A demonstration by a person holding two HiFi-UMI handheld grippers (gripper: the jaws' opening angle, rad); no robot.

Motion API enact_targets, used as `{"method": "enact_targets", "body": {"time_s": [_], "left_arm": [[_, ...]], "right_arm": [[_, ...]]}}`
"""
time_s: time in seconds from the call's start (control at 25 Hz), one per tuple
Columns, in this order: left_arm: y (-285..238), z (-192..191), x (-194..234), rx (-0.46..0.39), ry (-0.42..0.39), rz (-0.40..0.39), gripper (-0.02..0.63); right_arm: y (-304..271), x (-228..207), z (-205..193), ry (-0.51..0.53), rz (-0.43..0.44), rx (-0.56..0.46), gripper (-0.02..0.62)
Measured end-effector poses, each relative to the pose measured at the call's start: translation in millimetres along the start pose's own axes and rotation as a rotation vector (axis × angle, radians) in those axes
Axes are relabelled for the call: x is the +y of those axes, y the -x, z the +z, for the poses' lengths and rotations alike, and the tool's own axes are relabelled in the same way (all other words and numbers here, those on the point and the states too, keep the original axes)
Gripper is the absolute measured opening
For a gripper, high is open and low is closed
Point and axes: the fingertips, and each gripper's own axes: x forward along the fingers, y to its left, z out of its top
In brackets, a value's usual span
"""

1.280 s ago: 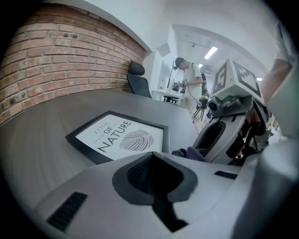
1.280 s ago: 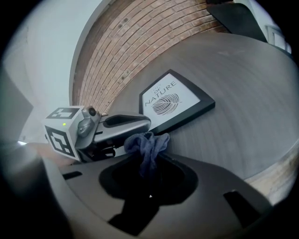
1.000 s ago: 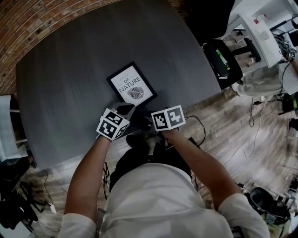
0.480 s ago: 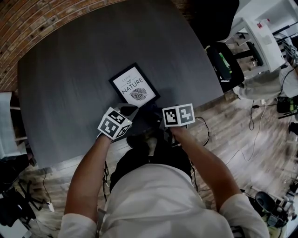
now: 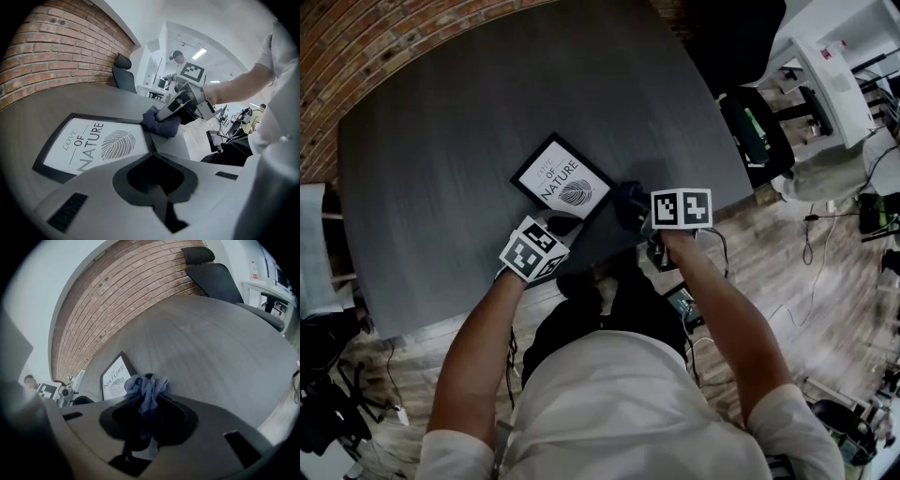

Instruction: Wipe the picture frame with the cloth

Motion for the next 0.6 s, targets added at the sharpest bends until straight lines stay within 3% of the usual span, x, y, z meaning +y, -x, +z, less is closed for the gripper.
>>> {"method": "enact_targets", "body": {"time_s": [0.16, 0.32, 0.6], "left_arm": [[0.2, -1.0, -6.8, 0.019, -0.041, -0.044, 0.008], [2.7, -7.4, -17.0, 0.045, -0.139, -0.122, 0.008], [8.9, -18.1, -23.7, 0.111, -0.282, -0.265, 0.008]], "right_arm": [[3.9, -9.4, 21.1, 0.011, -0.043, -0.033, 0.104], [13.0, -15.1, 37.6, 0.011, -0.077, -0.08, 0.104], [23.8, -12.1, 36.4, 0.025, -0.077, -0.093, 0.106]]}}
